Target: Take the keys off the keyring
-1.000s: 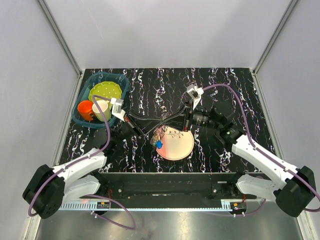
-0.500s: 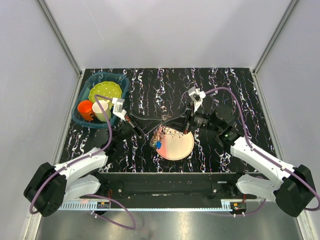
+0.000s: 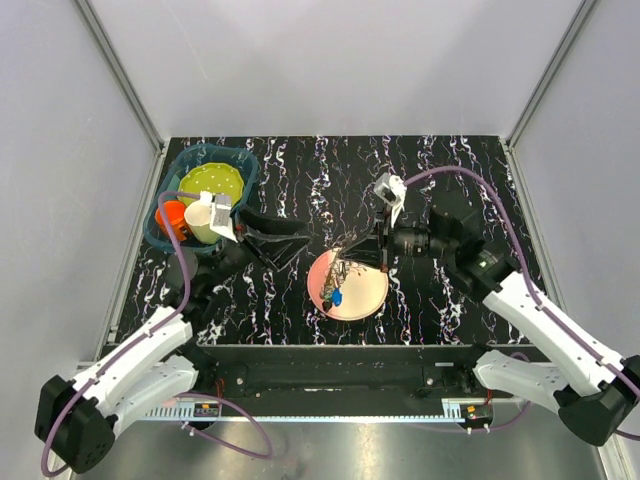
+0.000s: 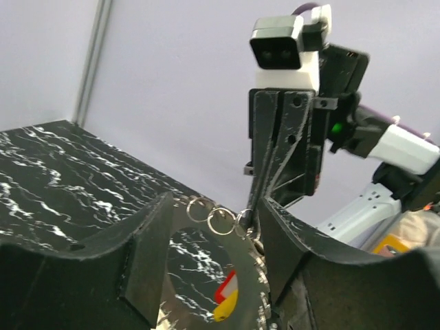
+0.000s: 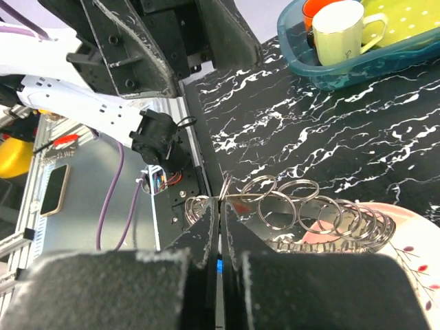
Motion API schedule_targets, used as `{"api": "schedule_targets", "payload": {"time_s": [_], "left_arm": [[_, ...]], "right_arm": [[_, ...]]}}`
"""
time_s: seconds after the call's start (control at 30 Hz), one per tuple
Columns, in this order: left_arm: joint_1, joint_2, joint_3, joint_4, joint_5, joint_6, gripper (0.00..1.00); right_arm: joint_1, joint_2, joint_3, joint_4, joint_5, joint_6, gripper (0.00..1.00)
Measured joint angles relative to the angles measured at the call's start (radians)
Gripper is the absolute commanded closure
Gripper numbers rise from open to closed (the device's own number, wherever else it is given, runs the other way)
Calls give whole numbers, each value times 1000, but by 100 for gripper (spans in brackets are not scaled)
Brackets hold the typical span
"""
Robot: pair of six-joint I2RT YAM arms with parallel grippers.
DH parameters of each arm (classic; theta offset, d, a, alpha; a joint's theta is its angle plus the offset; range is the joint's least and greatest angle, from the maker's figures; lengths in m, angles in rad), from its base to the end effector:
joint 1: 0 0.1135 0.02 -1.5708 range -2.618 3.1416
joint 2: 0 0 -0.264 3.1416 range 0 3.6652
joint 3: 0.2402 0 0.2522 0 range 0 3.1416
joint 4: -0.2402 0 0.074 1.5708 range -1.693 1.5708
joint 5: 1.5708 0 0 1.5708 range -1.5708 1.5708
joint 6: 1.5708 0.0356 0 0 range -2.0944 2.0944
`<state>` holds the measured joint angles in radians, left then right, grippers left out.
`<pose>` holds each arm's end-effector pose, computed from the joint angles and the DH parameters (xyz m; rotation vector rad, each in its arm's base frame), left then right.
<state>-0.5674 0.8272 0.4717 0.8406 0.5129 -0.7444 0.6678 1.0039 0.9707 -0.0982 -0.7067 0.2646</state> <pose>0.1464 -0.1140 0.3278 0.4030 1.2101 -1.4255 0.1625 0.1576 0.3748 -0.9078 1.6068 1.2704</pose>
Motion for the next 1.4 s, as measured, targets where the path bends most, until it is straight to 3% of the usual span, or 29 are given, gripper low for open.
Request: {"api": "schedule_targets", "payload": {"time_s": [0.27, 0.5, 0.73, 1.07, 1.4], "left_arm": [[0, -19, 193, -353, 77, 259, 43], [0, 74, 233, -409, 286, 294, 43], [-2, 172, 235, -278, 469, 174, 43], [-37, 211, 236, -4, 564, -40, 46], [-89, 269, 282, -32, 611, -48, 52]], "right_arm": [[0, 106, 354, -531, 41, -185, 100], [0, 259, 575, -887, 30, -323, 100], [0, 285, 663, -1003, -98, -393, 100], [0, 345, 679, -1058, -212, -416, 100], [0, 379, 689, -1081, -235, -448, 100]]}}
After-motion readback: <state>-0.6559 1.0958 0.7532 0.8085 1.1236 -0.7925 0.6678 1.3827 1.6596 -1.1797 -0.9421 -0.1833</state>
